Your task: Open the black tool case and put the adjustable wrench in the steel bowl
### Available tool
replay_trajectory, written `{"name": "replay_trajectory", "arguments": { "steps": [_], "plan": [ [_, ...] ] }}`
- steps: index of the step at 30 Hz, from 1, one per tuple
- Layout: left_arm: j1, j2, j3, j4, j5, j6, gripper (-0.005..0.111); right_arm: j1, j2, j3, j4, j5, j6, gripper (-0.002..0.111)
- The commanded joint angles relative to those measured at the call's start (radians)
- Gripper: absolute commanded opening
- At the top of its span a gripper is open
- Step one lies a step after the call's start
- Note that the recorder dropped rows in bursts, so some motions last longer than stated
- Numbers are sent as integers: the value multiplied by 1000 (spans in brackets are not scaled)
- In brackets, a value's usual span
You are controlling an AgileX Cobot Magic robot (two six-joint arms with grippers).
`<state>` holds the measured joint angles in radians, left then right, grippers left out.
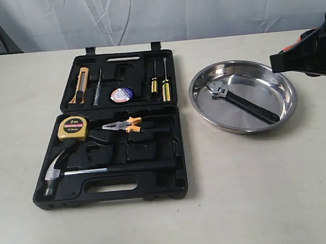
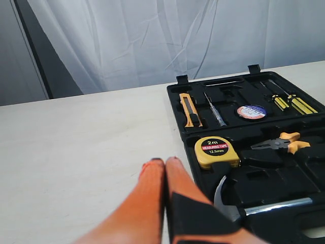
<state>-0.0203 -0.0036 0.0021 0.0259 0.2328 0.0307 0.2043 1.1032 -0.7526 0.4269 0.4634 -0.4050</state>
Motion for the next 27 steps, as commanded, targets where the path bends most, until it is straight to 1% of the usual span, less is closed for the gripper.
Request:
{"name": "replay_trajectory", "arguments": {
  "steps": [1, 6, 9, 12, 15, 19, 23, 27],
  "plan": [
    [-1, 4, -2, 3, -1, -1, 0, -6, -15, 5, 5, -15, 1, 0],
    [-1, 4, -2, 3, -1, -1, 0, -6, -58, 8, -1, -17, 10, 0],
    [-1, 4, -2, 3, -1, -1, 0, -6, -166, 37, -27, -27, 10, 0],
    [-1, 4, -2, 3, -1, -1, 0, -6, -304, 98, -68, -66, 10, 0],
    [-1, 4, -2, 3, -1, -1, 0, -6, -497, 187, -112, -98, 27, 0],
    [-1, 4, -2, 3, -1, -1, 0, -6, -704, 294, -180, -97, 121, 0],
    [-1, 4, -2, 3, -1, -1, 0, -6, -817, 368, -196, -97, 181, 0],
    [-1, 4, -2, 3, -1, -1, 0, -6, -854, 438, -233, -104, 201, 0]
  ]
}}
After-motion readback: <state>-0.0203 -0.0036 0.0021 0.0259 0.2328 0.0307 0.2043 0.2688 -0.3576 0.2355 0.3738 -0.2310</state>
